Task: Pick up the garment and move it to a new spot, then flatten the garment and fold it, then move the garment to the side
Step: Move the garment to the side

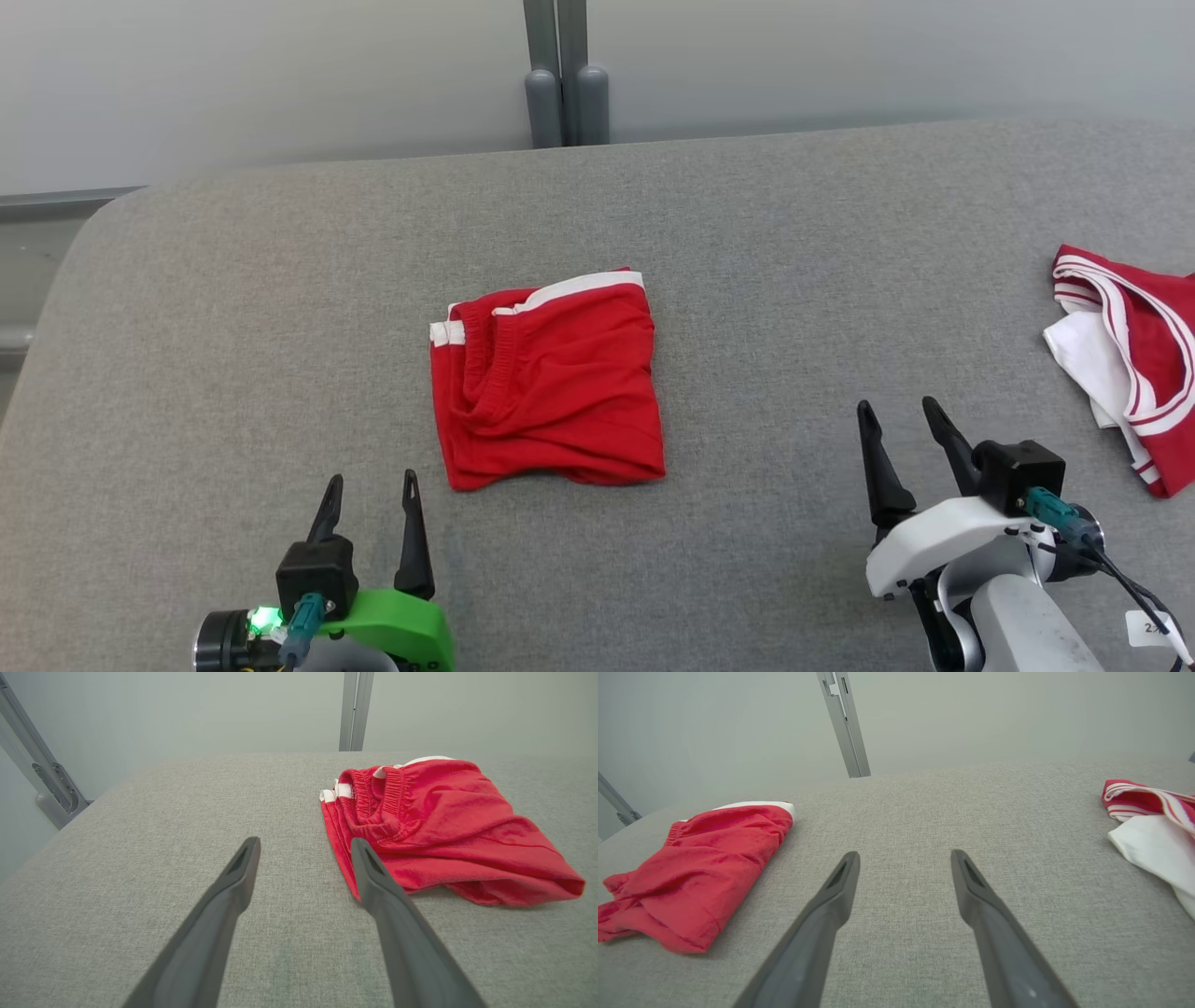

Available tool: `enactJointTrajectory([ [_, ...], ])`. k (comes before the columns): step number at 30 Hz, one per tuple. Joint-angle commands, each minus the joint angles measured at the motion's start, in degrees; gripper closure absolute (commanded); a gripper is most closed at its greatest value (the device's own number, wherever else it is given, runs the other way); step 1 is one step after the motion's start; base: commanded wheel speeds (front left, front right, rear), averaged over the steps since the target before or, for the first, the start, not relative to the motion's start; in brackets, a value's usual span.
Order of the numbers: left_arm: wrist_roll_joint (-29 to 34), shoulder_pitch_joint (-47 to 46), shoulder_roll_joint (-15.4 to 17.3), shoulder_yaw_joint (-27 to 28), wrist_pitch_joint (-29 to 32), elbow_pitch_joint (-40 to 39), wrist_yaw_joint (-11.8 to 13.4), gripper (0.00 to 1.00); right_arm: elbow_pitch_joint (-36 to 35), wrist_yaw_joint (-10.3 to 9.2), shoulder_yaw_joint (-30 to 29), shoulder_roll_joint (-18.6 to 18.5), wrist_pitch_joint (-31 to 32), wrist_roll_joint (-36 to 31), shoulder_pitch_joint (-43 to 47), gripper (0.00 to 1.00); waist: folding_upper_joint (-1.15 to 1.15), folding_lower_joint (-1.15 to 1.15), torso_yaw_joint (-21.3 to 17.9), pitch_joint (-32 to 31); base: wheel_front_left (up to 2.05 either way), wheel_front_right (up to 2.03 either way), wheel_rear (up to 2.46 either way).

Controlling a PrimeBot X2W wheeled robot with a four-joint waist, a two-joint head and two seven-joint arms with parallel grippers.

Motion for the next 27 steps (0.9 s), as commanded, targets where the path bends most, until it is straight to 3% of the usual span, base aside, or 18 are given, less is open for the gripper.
enactJointTrajectory([
  [1, 0.10, 0.76, 0.26, 0.15, 0.01, -0.31, -0.19, 0.00, -0.28, -0.01, 0.34, -0.02, -0.15, 0.64, 0.46, 0.00, 0.00, 0.00, 0.39, 0.15, 0.00, 0.00, 0.00],
  [8, -0.70, -1.31, 0.26, -0.81, 0.01, -0.32, -0.41, 0.00, 2.91, -0.01, 5.88, 0.00, -0.15, 5.71, -3.02, 0.00, 0.00, 0.00, 2.50, 2.89, 0.00, 0.00, 0.00],
  [14, -1.87, -3.38, 0.27, -3.68, 0.01, -0.09, -0.27, 0.00, 7.63, -0.01, 12.12, -0.06, -0.15, 9.78, -10.87, 0.00, 0.00, 0.00, 6.72, 6.79, 0.00, 0.00, 0.00],
  [23, -1.88, -4.96, 0.25, -5.51, 0.01, 0.24, -0.27, 0.00, 19.65, -0.01, 16.40, -0.09, -0.14, 18.31, -19.45, 0.00, 0.00, 0.00, 13.58, 8.84, 0.00, 0.00, 0.00],
  [27, -1.66, -4.57, 0.24, -5.20, 0.01, 0.11, -0.31, 0.00, 24.34, 0.00, 19.38, -0.10, -0.14, 23.62, -21.78, 0.00, 0.00, 0.00, 14.80, 9.17, 0.00, 0.00, 0.00],
])
